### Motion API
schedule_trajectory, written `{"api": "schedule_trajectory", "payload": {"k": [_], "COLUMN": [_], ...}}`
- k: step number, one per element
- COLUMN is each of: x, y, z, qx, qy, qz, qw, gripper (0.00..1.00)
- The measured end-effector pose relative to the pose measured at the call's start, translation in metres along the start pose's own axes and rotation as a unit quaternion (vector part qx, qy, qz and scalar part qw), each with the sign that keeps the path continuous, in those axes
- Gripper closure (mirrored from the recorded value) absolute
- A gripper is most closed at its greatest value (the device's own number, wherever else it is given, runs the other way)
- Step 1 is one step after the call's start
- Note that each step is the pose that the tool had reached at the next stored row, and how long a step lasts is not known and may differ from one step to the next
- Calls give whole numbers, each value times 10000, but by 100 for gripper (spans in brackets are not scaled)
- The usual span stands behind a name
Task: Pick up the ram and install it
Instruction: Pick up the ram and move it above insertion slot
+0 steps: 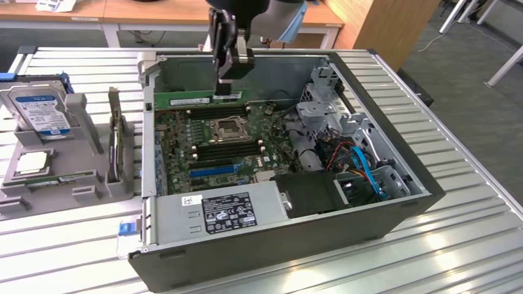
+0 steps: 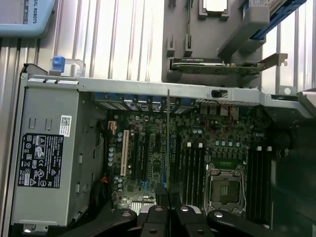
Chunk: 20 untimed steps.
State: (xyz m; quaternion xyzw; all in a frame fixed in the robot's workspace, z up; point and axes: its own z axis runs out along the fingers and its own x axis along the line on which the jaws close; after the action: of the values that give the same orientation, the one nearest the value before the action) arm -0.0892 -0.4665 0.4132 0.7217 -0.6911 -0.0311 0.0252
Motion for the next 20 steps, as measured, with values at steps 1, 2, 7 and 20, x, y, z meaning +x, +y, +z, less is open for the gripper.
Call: {"api": "schedule_trajectory", "payload": {"k": [1, 2, 7, 20], "x": [2, 3, 9, 21], "y": [-28, -53, -183, -459], "z": [-2, -4, -15, -37], "qx": [0, -1, -3, -3], "qy": [0, 0, 0, 0], "qz": [0, 0, 0, -1], "qw": [10000, 10000, 10000, 10000], "gripper": [89, 89, 89, 89]}}
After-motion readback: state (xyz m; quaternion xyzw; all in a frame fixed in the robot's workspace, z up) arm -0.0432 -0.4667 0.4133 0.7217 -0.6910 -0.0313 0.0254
